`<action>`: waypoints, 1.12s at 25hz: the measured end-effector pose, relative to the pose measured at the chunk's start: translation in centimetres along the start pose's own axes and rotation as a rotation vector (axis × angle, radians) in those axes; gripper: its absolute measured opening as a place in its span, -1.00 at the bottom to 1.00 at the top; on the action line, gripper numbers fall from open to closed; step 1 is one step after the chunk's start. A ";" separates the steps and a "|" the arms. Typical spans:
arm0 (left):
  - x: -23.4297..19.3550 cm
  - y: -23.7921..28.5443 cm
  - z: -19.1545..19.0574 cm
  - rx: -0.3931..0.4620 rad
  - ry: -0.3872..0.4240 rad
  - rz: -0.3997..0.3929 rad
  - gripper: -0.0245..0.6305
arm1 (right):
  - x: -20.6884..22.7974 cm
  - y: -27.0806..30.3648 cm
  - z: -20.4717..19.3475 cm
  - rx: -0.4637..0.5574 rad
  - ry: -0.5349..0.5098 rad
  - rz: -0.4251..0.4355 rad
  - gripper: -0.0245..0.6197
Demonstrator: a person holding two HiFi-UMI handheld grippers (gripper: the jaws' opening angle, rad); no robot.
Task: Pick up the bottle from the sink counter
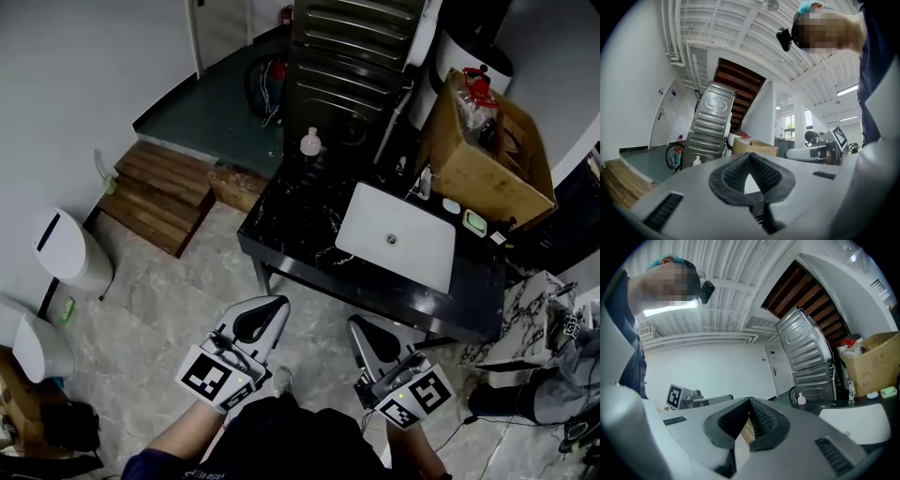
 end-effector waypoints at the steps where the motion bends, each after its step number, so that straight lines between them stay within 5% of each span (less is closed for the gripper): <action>1: -0.4 0.1 0.0 -0.001 -0.002 -0.004 -0.91 | 0.0 0.3 0.0 0.000 -0.001 -0.005 -0.87; 16: -3.7 1.3 0.2 0.001 0.013 -0.015 -0.91 | 1.2 3.6 1.3 0.013 -0.034 -0.018 -0.87; 28: -7.2 6.9 -0.1 -0.012 0.014 0.005 -0.91 | 6.9 7.3 1.4 0.017 -0.016 -0.012 -0.87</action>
Point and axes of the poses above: the fingertips, and each gripper's own axes: y forward along the fingers, x to its right, z out of its top, the point moved 5 cm from there along -y, backward along the fingers, and after that the axes turned 3 degrees about x, right-handed, at the moved point
